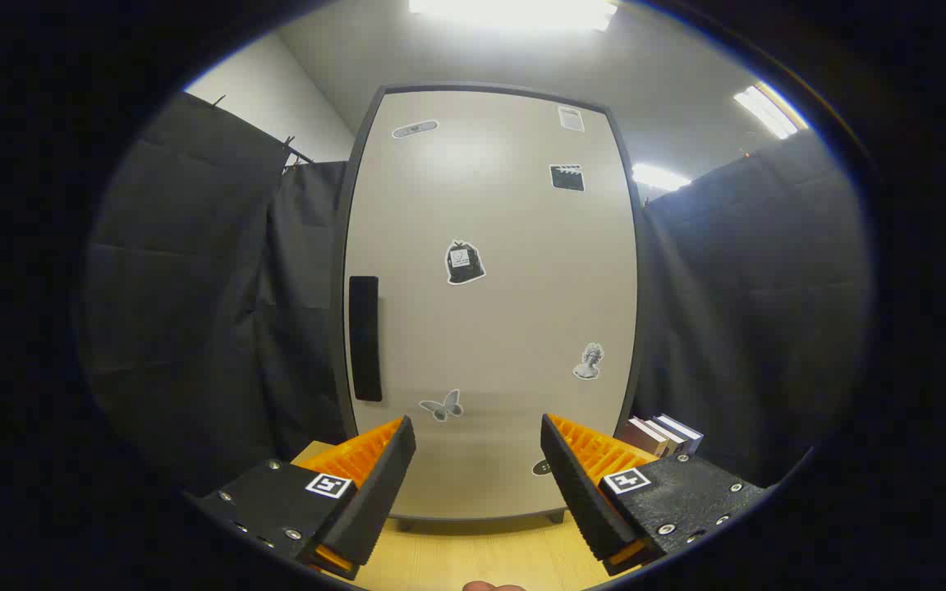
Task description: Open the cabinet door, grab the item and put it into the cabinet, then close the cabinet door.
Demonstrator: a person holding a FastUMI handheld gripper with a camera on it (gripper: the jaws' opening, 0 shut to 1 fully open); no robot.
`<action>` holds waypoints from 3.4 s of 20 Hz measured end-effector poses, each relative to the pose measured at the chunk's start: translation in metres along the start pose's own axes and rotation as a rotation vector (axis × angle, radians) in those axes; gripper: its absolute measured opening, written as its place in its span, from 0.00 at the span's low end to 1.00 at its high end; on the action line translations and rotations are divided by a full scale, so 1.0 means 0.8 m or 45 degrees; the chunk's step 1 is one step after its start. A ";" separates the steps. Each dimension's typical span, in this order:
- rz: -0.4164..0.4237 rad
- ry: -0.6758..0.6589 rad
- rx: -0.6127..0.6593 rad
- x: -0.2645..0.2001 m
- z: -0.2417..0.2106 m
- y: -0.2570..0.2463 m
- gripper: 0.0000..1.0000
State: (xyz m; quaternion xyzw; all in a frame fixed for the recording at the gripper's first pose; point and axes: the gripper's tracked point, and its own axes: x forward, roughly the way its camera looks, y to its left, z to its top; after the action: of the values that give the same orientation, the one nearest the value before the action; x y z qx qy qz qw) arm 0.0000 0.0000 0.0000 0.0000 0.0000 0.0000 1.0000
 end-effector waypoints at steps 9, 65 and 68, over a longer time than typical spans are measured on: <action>0.012 0.034 -0.002 -0.001 -0.009 0.001 0.95; 0.331 0.132 -0.063 0.095 0.014 0.136 0.26; 0.418 0.149 -0.049 0.081 0.013 0.130 0.23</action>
State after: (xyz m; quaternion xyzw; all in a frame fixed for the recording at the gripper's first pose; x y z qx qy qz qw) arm 0.0648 0.1040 0.0103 -0.0190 0.0581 0.1634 0.9847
